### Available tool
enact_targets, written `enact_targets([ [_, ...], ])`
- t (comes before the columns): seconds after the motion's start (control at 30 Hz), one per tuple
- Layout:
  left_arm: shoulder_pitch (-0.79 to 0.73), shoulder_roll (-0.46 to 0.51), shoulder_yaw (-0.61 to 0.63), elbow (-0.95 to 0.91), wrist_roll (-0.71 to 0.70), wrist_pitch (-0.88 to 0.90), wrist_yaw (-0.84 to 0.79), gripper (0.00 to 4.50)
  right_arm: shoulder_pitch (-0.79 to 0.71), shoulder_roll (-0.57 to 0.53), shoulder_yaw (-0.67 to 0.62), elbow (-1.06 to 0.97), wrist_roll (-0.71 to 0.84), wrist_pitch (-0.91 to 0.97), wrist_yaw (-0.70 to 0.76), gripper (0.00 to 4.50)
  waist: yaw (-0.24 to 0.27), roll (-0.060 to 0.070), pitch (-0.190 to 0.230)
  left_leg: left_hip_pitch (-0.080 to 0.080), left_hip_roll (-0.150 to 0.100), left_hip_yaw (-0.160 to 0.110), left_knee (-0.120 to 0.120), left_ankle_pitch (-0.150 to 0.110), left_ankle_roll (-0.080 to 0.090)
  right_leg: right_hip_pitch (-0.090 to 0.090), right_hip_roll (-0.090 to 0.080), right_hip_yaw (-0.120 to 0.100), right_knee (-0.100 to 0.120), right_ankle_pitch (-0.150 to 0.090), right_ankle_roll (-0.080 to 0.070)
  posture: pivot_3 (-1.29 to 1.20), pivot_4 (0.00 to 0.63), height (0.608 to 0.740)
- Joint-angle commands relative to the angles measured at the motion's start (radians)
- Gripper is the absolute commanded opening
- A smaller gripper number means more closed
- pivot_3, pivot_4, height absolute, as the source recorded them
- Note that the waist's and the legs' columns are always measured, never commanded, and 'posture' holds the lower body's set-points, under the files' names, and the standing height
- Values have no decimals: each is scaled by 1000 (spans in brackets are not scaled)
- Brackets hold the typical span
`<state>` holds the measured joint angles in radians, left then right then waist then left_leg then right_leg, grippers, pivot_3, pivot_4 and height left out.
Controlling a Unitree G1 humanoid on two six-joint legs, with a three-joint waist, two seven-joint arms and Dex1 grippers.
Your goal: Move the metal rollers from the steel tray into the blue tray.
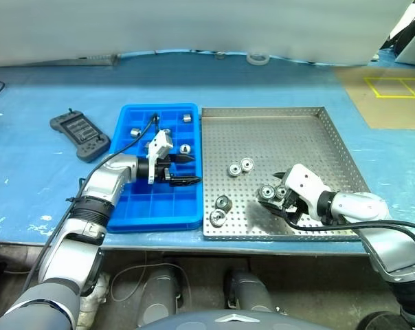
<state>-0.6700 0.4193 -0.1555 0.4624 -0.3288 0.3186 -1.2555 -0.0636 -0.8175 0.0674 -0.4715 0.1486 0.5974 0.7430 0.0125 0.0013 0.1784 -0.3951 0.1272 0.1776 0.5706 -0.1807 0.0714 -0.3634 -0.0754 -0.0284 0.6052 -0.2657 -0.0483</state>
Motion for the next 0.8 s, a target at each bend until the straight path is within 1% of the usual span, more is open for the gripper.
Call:
enact_targets([
  [0.03,-65,-23,21,-90,-55,73,-16,4482,2,-14,-39,-25,-4,-9,-4,4500,9,0,0,0,0,0,0,0,0,0,0,0,0,0,0,-235,150,740],
  [0.1,-104,-38,30,-111,-83,131,-16,4482,7,-13,-44,-29,-2,-6,-7,4500,15,0,0,-1,0,0,1,0,0,0,0,0,0,0,0,-235,150,740],
  [0.2,-142,-69,12,-114,-77,150,-11,4482,26,-14,-56,-29,-3,-3,-11,4500,14,0,0,-1,0,0,2,-1,1,1,-1,0,0,0,0,-251,150,740],
  [0.4,-51,-125,-25,-321,-100,235,60,4482,86,-23,-91,-29,-8,-8,-17,4500,-8,0,0,-1,0,0,1,-1,2,0,-1,0,-1,0,0,-276,150,740],
  [0.47,-33,-130,-47,-347,-93,241,62,4482,115,-27,-124,-40,-1,-7,-16,4500,-15,0,0,-2,0,0,1,-1,2,-1,0,-1,0,0,0,-281,150,740],
  [0.6,-63,-149,-101,-274,-46,189,44,4482,154,-32,-192,-65,12,1,-18,4500,-20,0,0,-2,0,0,1,-1,1,-1,0,-1,-1,0,0,-292,150,740],
  [0.8,-155,-249,-145,-27,49,25,52,4482,176,6,-324,-89,59,13,-46,4500,-23,0,0,-1,-1,0,4,-2,3,2,-1,0,-2,0,0,-334,150,740],
])
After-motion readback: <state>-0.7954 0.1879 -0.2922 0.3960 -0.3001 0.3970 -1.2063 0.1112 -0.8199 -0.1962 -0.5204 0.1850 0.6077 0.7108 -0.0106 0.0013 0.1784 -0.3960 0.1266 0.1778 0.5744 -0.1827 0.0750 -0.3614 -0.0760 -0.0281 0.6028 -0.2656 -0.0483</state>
